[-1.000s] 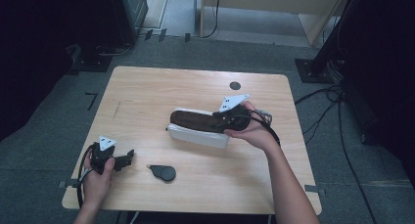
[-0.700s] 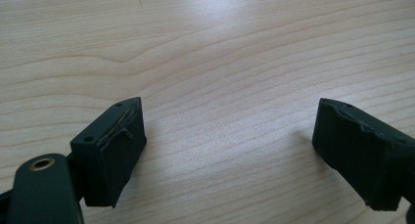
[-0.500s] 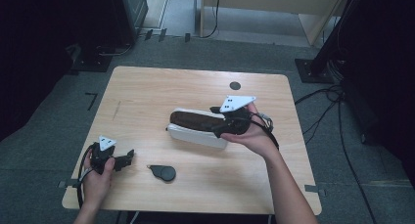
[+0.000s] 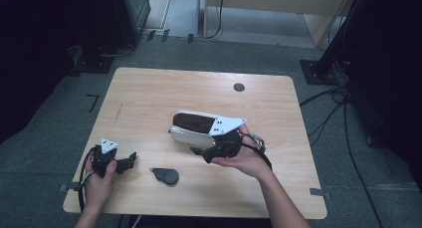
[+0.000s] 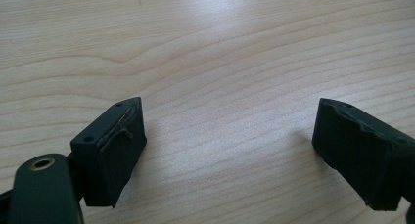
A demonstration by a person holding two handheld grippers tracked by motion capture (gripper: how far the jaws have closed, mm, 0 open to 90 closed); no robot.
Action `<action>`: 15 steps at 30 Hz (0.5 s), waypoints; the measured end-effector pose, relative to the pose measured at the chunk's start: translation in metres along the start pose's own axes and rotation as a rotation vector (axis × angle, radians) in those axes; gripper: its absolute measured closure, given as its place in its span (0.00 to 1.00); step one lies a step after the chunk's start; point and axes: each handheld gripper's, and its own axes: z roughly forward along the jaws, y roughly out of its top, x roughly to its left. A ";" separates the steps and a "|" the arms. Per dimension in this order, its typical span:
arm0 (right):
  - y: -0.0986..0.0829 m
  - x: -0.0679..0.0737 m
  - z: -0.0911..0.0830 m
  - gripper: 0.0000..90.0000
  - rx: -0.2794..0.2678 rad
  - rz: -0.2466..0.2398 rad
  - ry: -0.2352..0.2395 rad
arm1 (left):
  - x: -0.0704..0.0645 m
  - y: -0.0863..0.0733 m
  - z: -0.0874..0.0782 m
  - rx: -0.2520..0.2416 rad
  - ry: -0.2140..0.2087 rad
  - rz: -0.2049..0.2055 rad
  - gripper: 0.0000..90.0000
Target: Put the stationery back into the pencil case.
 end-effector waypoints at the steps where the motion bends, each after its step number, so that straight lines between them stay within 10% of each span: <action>1: -0.001 0.003 0.002 0.22 0.001 -0.003 0.002 | 0.000 0.000 0.000 0.000 0.000 0.000 0.14; 15: -0.033 0.035 0.032 0.22 0.050 0.006 0.037 | 0.000 0.000 0.000 -0.001 0.000 0.000 0.14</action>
